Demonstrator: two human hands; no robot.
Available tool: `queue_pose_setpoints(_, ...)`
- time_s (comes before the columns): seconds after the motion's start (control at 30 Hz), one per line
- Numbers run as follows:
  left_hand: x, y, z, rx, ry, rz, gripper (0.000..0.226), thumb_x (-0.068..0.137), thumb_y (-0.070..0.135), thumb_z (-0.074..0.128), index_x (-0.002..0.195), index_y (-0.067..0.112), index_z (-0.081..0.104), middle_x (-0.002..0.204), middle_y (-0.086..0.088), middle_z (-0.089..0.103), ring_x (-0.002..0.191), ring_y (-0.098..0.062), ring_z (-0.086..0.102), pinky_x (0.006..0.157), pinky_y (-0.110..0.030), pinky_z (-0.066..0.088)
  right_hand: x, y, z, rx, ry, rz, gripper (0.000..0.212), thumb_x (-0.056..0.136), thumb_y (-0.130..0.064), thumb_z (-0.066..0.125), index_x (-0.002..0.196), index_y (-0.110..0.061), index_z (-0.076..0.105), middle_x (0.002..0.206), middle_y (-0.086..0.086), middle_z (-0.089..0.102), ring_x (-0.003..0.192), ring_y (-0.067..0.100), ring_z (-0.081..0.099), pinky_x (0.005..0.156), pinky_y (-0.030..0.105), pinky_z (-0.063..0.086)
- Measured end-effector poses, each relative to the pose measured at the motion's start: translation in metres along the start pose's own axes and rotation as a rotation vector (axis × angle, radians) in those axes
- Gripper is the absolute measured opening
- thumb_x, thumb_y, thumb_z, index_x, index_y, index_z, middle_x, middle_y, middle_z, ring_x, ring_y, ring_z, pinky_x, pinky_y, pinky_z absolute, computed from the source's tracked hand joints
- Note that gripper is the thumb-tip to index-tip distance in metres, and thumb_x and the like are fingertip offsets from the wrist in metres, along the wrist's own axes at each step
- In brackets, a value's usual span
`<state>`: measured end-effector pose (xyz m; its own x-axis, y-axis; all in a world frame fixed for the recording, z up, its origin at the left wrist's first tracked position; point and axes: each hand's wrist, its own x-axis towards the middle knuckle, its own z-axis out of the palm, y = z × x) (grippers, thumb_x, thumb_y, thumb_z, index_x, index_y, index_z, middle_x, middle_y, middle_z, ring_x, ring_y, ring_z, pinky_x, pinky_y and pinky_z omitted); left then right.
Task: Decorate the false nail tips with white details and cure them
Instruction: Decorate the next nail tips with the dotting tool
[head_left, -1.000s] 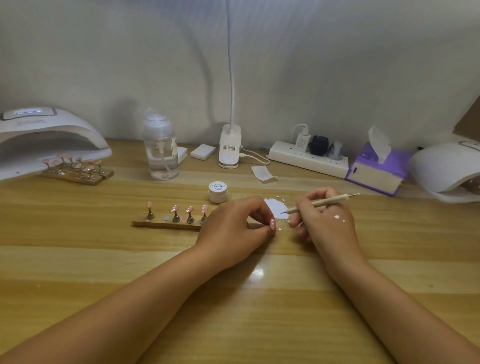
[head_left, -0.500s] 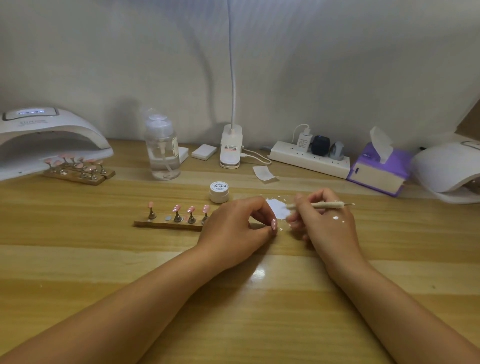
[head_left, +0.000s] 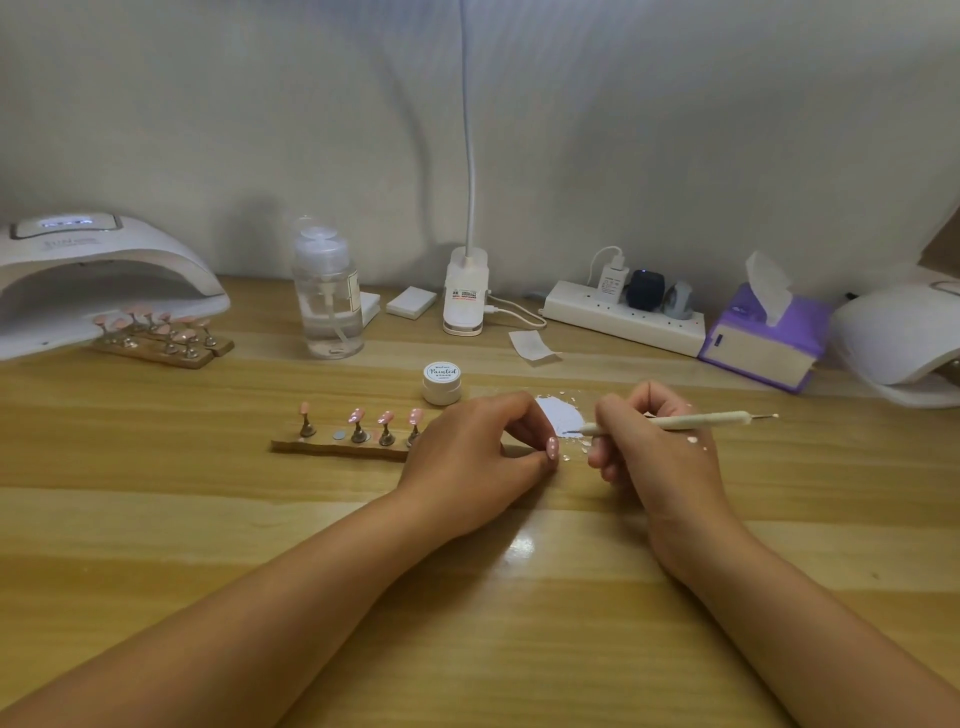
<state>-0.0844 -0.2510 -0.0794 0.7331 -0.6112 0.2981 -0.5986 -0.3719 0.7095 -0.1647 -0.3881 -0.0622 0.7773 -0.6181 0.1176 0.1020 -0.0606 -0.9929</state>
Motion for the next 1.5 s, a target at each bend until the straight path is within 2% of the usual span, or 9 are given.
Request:
queue_pose_setpoints(0.13, 0.0004, 0.0000, 0.0003, 0.002, 0.000, -0.003, 0.012, 0.083, 0.032, 0.072, 0.078, 0.036, 0.062, 0.088, 0.022, 0.071, 0.062, 0.015, 0.053, 0.061, -0.023, 0.035, -0.0013, 0.0010, 0.0020, -0.017, -0.015, -0.014, 0.031, 0.081, -0.006, 0.061, 0.060, -0.017, 0.042, 0.045, 0.007, 0.057, 0.038, 0.009, 0.046, 0.037, 0.017, 0.036)
queue_pose_setpoints(0.6, 0.0000, -0.0005, 0.0003, 0.008, 0.003, -0.002, 0.008, 0.083, 0.032, 0.072, 0.081, 0.034, 0.065, 0.088, 0.022, 0.072, 0.062, 0.015, 0.053, 0.060, -0.022, 0.035, -0.0015, 0.0031, 0.0037, -0.057, -0.033, -0.042, 0.024, 0.078, -0.008, 0.063, 0.062, -0.013, 0.045, 0.050, 0.012, 0.064, 0.040, 0.010, 0.050, 0.043, 0.018, 0.042)
queue_pose_setpoints(0.8, 0.0002, 0.0004, 0.0001, 0.012, 0.000, -0.006, 0.009, 0.083, 0.032, 0.072, 0.080, 0.035, 0.064, 0.088, 0.022, 0.071, 0.062, 0.016, 0.053, 0.059, -0.021, 0.034, -0.0015, 0.0022, 0.0030, -0.034, -0.027, -0.044, 0.027, 0.079, -0.007, 0.062, 0.061, -0.014, 0.045, 0.049, 0.011, 0.062, 0.039, 0.009, 0.050, 0.041, 0.016, 0.041)
queue_pose_setpoints(1.07, -0.0002, 0.0014, -0.0004, 0.022, -0.003, -0.009, 0.011, 0.082, 0.031, 0.072, 0.078, 0.036, 0.063, 0.088, 0.022, 0.071, 0.063, 0.016, 0.053, 0.059, -0.019, 0.034, -0.0014, 0.0024, 0.0030, -0.034, 0.015, -0.029, 0.041, 0.082, -0.007, 0.061, 0.051, -0.022, 0.038, 0.040, 0.007, 0.053, 0.034, 0.010, 0.040, 0.035, 0.016, 0.033)
queue_pose_setpoints(1.37, 0.0001, 0.0008, -0.0005, 0.017, -0.006, -0.011, 0.008, 0.082, 0.031, 0.072, 0.081, 0.034, 0.065, 0.089, 0.022, 0.071, 0.064, 0.015, 0.054, 0.060, -0.020, 0.034, -0.0019, 0.0017, 0.0037, -0.066, -0.001, -0.032, 0.032, 0.080, -0.009, 0.062, 0.058, -0.016, 0.041, 0.043, 0.008, 0.056, 0.036, 0.010, 0.044, 0.038, 0.018, 0.037)
queue_pose_setpoints(1.5, 0.0003, 0.0006, -0.0007, 0.024, -0.004, -0.014, 0.008, 0.083, 0.032, 0.072, 0.081, 0.035, 0.065, 0.089, 0.023, 0.071, 0.063, 0.014, 0.054, 0.060, -0.021, 0.035, -0.0022, 0.0012, 0.0036, -0.057, -0.007, -0.026, 0.037, 0.080, -0.008, 0.061, 0.053, -0.020, 0.038, 0.040, 0.007, 0.052, 0.036, 0.012, 0.040, 0.037, 0.016, 0.033)
